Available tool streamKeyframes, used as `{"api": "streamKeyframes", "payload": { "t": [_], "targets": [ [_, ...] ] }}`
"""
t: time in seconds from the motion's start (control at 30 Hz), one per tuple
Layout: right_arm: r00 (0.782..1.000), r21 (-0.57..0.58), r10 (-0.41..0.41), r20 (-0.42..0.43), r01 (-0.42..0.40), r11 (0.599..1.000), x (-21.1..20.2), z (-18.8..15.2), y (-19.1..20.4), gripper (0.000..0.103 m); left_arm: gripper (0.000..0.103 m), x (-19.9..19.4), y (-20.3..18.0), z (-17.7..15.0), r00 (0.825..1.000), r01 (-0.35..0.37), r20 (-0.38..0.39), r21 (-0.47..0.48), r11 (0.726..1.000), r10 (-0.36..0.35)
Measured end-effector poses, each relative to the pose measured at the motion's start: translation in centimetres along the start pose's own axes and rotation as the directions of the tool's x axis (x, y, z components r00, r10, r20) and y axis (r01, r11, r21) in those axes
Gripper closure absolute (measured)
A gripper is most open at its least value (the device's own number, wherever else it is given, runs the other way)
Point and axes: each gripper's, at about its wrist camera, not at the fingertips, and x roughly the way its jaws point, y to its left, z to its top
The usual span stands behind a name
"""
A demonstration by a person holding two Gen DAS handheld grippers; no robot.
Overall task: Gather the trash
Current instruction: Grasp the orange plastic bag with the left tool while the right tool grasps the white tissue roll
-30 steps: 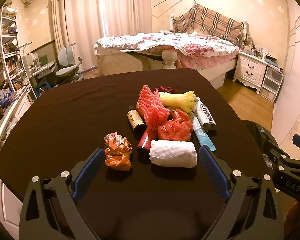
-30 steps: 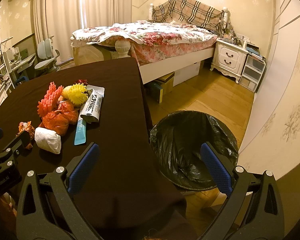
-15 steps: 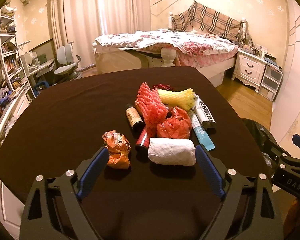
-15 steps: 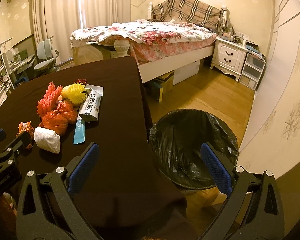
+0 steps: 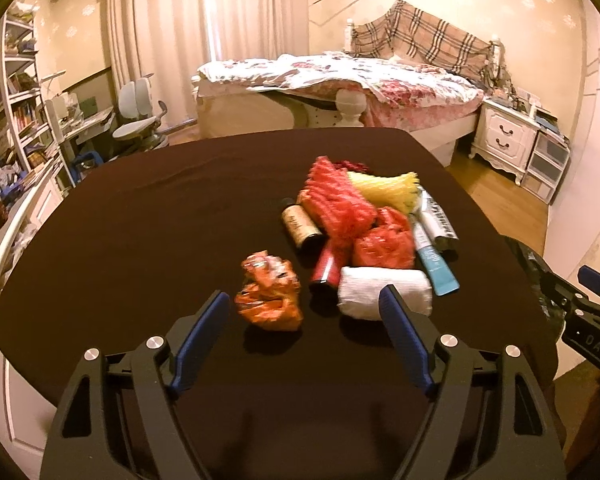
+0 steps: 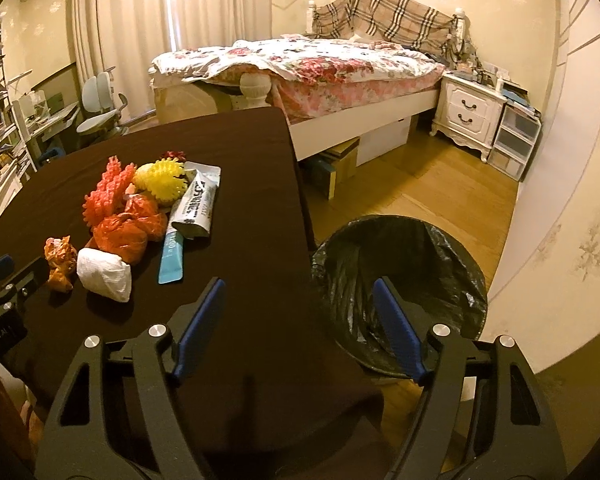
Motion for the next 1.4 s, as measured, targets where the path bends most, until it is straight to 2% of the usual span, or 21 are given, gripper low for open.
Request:
{"api": "streamKeyframes", "payload": {
  "t": [0.17, 0.3, 0.43, 0.7, 0.87, 1.03, 1.1, 1.23, 1.4],
  "targets": [
    [1.0, -0.007, 0.015, -0.014, -0.015, 1.0, 0.4, -0.1, 0.7, 0.029, 0.026, 0.4, 0.7, -0.4, 1.0, 0.016, -0.023, -0.022, 1.0, -0.016],
    [1.0, -0.006, 0.012, -0.013, -0.012, 1.0, 0.3, -0.1, 0.7, 0.029, 0.025, 0.6, -0.5, -0.6, 0.999, 0.025, -0.027, 0.005, 1.0, -0.025],
    [1.0, 0.006, 0.024, -0.016, -0.024, 1.0, 0.3, -0.1, 0.7, 0.029, 0.025, 0.7, -0.4, -0.5, 1.0, 0.013, -0.025, -0.001, 1.0, -0.013],
    [0.998, -0.044, 0.061, -0.024, -0.062, 0.997, 0.4, -0.1, 2.5, 0.029, 0.024, 1.7, 1.9, -0.6, 0.998, -0.04, -0.057, -0.04, 0.998, 0.038],
    [0.997, -0.061, 0.066, -0.026, -0.068, 0.996, 0.5, -0.2, 3.3, 0.029, 0.024, 2.4, 2.2, -0.9, 0.997, -0.031, -0.073, -0.04, 0.999, 0.028],
    [0.997, -0.075, 0.073, -0.032, -0.075, 0.994, 1.1, -0.2, 3.9, 0.029, 0.032, 3.4, 2.2, -1.2, 0.996, -0.027, -0.09, -0.018, 0.999, 0.026],
    [0.996, -0.081, 0.079, -0.035, -0.082, 0.993, 1.2, -0.2, 4.2, 0.029, 0.04, 3.9, 2.3, -1.4, 0.995, -0.017, -0.102, -0.018, 1.0, 0.015],
    [0.995, -0.096, 0.094, -0.039, -0.097, 0.991, 1.4, -0.3, 5.0, 0.029, 0.064, 4.6, 3.1, -1.8, 0.99, 0.032, -0.135, -0.049, 0.998, -0.038],
    [0.993, -0.108, 0.113, -0.039, -0.117, 0.987, 1.2, -0.3, 5.8, 0.029, 0.064, 3.5, 4.0, -2.1, 0.993, 0.035, -0.109, -0.059, 0.998, -0.041]
  ]
}}
